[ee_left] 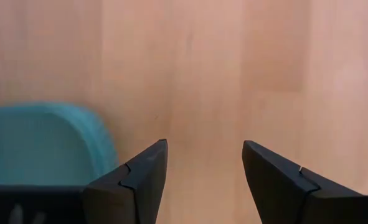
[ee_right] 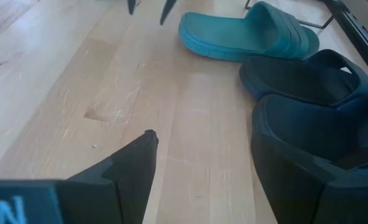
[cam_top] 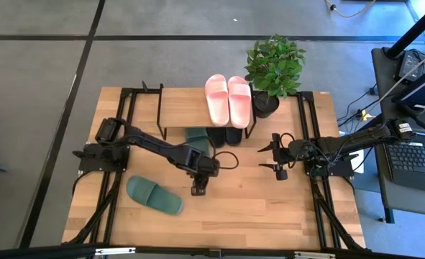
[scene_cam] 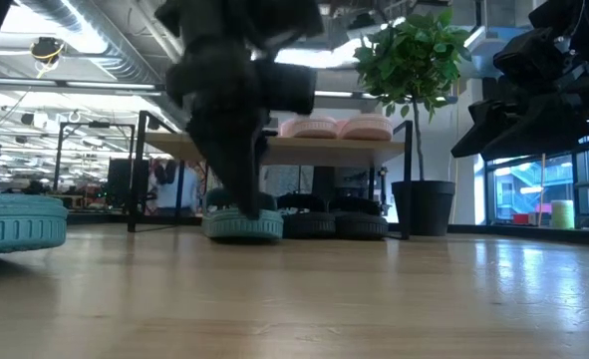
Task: Pick and place slides into the shelf
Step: Put the top green slide under the shelf, then put the green slide under the shelf
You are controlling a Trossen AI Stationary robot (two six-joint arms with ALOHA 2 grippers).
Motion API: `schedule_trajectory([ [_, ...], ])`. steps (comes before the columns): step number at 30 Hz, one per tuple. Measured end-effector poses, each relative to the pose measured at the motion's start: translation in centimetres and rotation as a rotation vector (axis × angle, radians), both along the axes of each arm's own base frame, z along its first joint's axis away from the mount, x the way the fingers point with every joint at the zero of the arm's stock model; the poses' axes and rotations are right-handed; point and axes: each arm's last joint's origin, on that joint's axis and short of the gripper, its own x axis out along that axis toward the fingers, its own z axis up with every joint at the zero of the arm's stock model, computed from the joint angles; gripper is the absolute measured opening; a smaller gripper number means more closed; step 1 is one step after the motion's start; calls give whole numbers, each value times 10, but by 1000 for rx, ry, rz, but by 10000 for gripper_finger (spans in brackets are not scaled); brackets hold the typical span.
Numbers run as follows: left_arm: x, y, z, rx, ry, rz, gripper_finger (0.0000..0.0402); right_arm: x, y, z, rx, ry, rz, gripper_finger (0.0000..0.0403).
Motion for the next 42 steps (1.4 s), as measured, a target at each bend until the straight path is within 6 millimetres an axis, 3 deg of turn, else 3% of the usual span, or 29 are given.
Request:
schedule_trajectory([
  [12, -12, 31, -22, 101, 67, 123, 197, 0, 0, 0, -1, 0, 1, 257],
  [28, -11, 76, -23, 217, 75, 127, 196, 0, 0, 0, -2, 0, 1, 257],
  [34, -13, 73, -23, 174, 99, 105, 196, 0, 0, 0, -2, 0, 1, 257],
  [42, -23, 47, -11, 107, 129, 66, 196, 0, 0, 0, -2, 0, 1, 257],
])
